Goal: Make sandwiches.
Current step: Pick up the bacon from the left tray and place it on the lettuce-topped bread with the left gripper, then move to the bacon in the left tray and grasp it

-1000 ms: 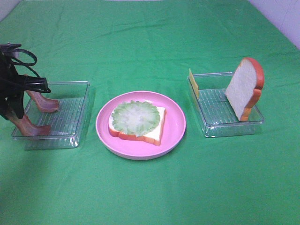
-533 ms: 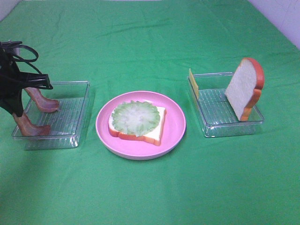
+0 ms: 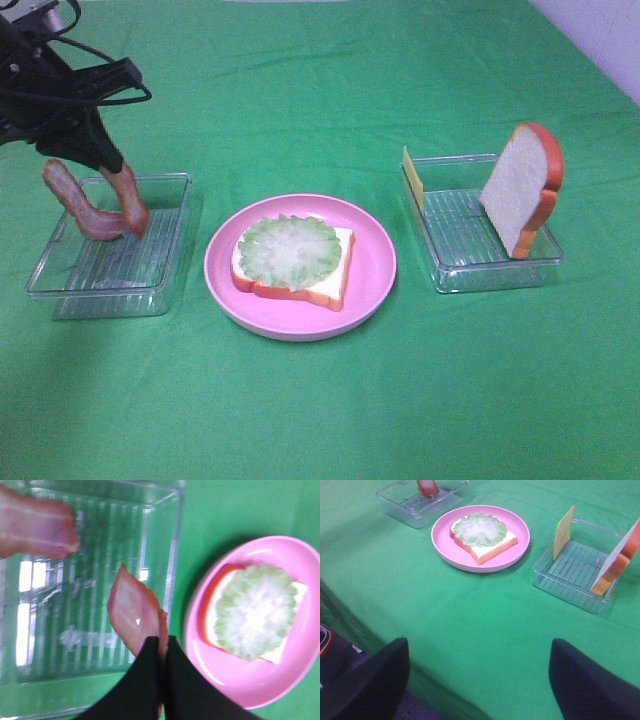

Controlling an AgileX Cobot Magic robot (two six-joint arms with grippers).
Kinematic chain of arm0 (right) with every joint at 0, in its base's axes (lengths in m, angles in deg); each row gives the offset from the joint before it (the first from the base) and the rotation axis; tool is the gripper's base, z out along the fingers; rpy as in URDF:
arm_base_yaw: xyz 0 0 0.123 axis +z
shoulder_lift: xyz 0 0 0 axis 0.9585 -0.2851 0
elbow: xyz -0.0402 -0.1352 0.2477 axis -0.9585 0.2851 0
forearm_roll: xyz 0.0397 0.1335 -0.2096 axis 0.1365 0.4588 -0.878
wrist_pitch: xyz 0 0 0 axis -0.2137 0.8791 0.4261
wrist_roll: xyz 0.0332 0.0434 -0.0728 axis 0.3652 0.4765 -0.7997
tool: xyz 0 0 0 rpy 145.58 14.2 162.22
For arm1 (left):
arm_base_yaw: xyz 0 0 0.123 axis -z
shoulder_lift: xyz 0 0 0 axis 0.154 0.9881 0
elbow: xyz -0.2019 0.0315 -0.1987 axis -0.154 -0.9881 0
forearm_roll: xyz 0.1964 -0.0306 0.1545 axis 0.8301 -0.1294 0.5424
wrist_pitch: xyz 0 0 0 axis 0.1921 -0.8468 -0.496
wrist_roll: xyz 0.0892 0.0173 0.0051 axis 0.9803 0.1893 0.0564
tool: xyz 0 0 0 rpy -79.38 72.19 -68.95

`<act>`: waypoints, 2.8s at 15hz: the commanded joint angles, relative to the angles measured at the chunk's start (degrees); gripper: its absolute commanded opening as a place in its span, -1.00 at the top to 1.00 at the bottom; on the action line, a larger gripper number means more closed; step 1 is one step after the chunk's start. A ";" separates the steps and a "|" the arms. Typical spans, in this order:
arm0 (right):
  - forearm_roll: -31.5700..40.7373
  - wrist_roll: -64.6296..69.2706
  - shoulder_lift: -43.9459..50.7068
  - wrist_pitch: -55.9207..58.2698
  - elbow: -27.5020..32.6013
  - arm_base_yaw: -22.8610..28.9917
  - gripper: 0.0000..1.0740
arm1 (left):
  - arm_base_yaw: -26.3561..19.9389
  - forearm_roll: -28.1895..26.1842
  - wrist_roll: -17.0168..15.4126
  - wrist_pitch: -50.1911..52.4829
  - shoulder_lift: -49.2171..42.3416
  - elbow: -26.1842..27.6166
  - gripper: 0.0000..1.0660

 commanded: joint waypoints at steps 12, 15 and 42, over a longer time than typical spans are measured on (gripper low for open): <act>-0.06 -0.29 0.69 -0.80 0.11 0.06 -0.37 | 13.81 -52.25 40.91 1.15 14.32 0.23 1.00; -0.06 -0.29 0.69 -0.80 0.11 0.06 -0.37 | 13.58 -47.73 40.45 1.95 16.90 0.23 1.00; -0.06 -0.29 0.69 -0.80 0.11 0.06 -0.37 | 10.20 11.92 -3.72 -8.08 3.50 13.35 -0.23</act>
